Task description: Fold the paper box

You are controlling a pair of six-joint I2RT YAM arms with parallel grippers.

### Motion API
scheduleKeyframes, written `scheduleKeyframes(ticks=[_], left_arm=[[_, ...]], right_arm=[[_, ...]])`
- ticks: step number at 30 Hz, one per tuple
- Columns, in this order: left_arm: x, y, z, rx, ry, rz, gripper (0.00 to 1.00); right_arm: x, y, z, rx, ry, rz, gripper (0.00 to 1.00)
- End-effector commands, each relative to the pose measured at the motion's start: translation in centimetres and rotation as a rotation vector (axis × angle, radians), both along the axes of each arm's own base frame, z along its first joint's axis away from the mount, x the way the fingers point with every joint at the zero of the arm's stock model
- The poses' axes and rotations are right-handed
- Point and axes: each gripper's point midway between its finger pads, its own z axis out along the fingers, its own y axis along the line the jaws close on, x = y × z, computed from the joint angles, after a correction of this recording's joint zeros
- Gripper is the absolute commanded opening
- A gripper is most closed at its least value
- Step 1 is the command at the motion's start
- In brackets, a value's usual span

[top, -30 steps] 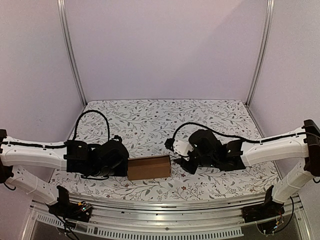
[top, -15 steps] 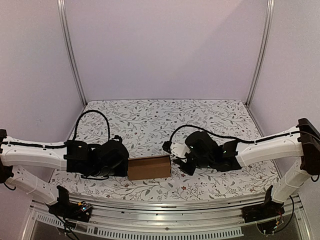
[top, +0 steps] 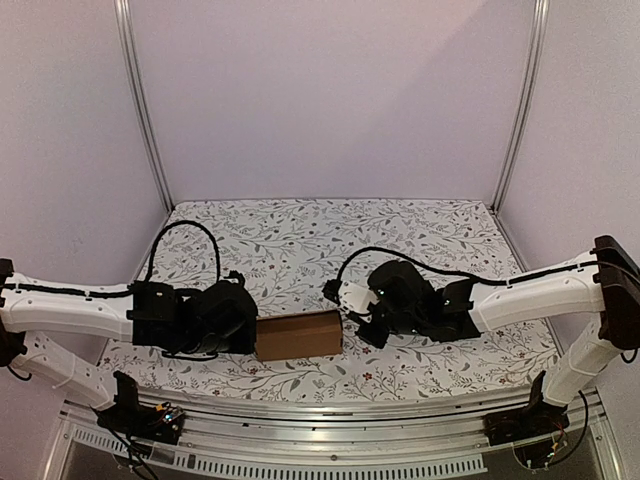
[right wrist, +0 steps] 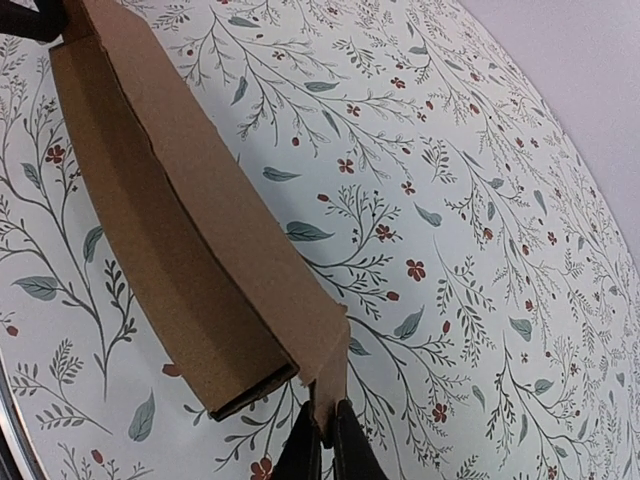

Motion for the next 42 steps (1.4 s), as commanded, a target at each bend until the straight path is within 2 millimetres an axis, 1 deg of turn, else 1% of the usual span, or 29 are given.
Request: scheduleKeyframes(ticks=[1,3,6,11,24,30,33,38,42], left_arm=[[-0.4,-0.1,0.0,0.003,-0.01,-0.019,0.0],[-0.4,-0.1,0.0,0.006,-0.011,-0.022,0.0],[-0.4,-0.2,0.0,0.01,-0.012,-0.026,0.0],[-0.4,-0.3,-0.1,0.017,-0.013,-0.031,0.0],[-0.5,-1.1,-0.6,0.066,-0.023,-0.057,0.0],[-0.6,-1.1,-0.6,0.074,-0.028,-0.06,0.0],[-0.5,-1.2,-0.5,0.072,-0.031,-0.058,0.0],[-0.3,-1.3,-0.2,0.072,-0.044,-0.06,0.0],[0.0,-1.4,0.7,0.063,-0.071,-0.059,0.01]], right_arm=[[0.5,0.0,0.5,0.017,-0.004,-0.021,0.05],[0.3,0.1,0.8,0.033,0.003,-0.018,0.02],[0.1,0.3,1.7,0.069,0.016,-0.019,0.0],[-0.3,0.8,3.0,0.129,0.047,-0.022,0.0],[-0.9,1.7,5.2,0.206,0.152,-0.052,0.0],[-1.0,1.9,5.5,0.235,0.226,-0.104,0.0],[-1.1,1.9,5.4,0.231,0.255,-0.126,0.0],[-1.3,1.5,4.3,0.21,0.275,-0.151,0.0],[-1.8,1.2,3.3,0.182,0.268,-0.167,0.0]])
